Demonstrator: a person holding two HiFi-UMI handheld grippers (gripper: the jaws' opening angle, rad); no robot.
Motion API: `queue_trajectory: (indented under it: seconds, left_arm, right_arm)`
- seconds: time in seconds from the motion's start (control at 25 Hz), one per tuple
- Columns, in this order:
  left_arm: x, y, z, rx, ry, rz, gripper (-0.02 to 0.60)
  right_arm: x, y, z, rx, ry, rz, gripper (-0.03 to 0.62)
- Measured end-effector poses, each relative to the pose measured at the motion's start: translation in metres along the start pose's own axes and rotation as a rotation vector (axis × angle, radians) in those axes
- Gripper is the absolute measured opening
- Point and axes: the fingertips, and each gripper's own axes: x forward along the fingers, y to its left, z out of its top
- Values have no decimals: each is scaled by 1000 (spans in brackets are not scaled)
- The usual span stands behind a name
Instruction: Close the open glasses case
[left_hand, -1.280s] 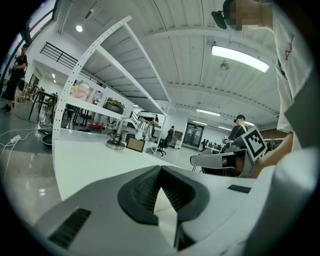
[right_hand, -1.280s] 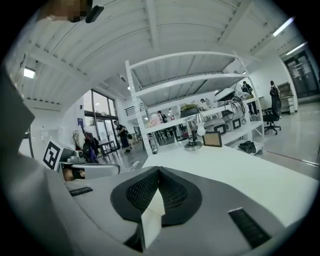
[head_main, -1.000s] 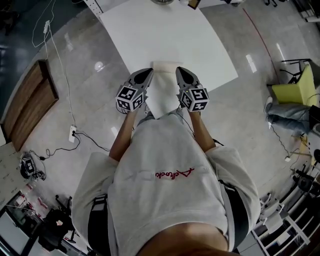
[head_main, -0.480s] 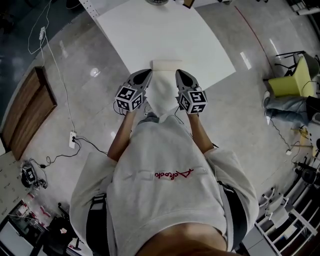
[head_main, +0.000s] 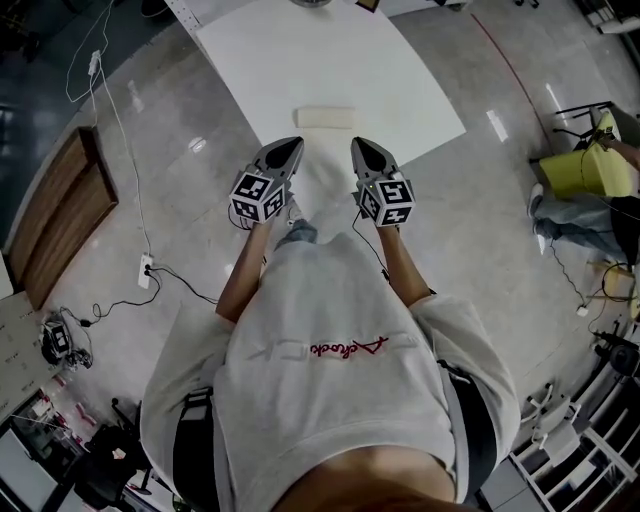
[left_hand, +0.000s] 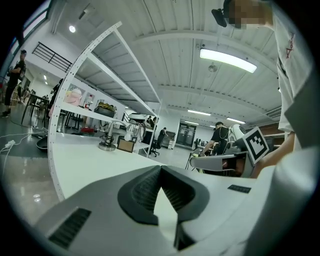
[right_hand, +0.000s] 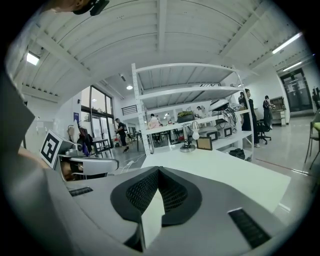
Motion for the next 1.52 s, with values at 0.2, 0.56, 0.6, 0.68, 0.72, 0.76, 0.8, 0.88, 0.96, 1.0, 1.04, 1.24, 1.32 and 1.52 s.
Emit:
queue_trajectory:
  seconds: [0.2,0.56,0.6,0.68,0.72,0.76,0.8,0.88,0.96,1.0,1.04,1.24,1.32,1.52]
  left_arm:
    - [-13,-23,-8,3,-13,15,26]
    - [-42,-74,-32,12,-21,18,26]
    - [-45,-78,-33,13,-22,19,26]
    - [-52,-88,-37,13,-23,21,26]
    - [-55,-93,-39,13,-23,21,26]
    - [-57,-97,-39,14,-24,22,26]
    - [-60,-101,-40,16,-24,23,26]
    - [-64,-107,-41,21,-25,25,26]
    - [-70,-109,-45,25,-23,26,26]
    - [-72,-110,-47,26,-21,27,26]
    - [-74,-111,-49,26,-21,27,26]
    - [-79,-115,-50,33,-23,28,26]
    - [-80,-118,-48,36,-28,27,26]
    - [-81,-120,-42,42,-43,25,26]
  right_arm:
    - [-25,6,-8,-10,1,17,11]
    - [-81,30,-34,-14,0,35,11]
    - [-86,33,-36,-16,0,37,11]
    - [-96,38,-39,-17,0,42,11]
    - [-101,39,-40,-17,-1,44,11]
    - [-105,41,-40,-17,-2,45,11]
    - [-108,42,-40,-17,-5,46,11]
    - [-114,44,-40,-19,-11,48,11]
    - [-117,47,-42,-21,-16,49,9]
    - [-119,49,-44,-23,-16,49,9]
    - [-120,51,-46,-26,-16,49,9]
    - [-125,59,-47,-34,-23,54,9]
    - [-128,60,-45,-40,-27,55,9]
    - [-130,61,-38,-61,-32,57,9]
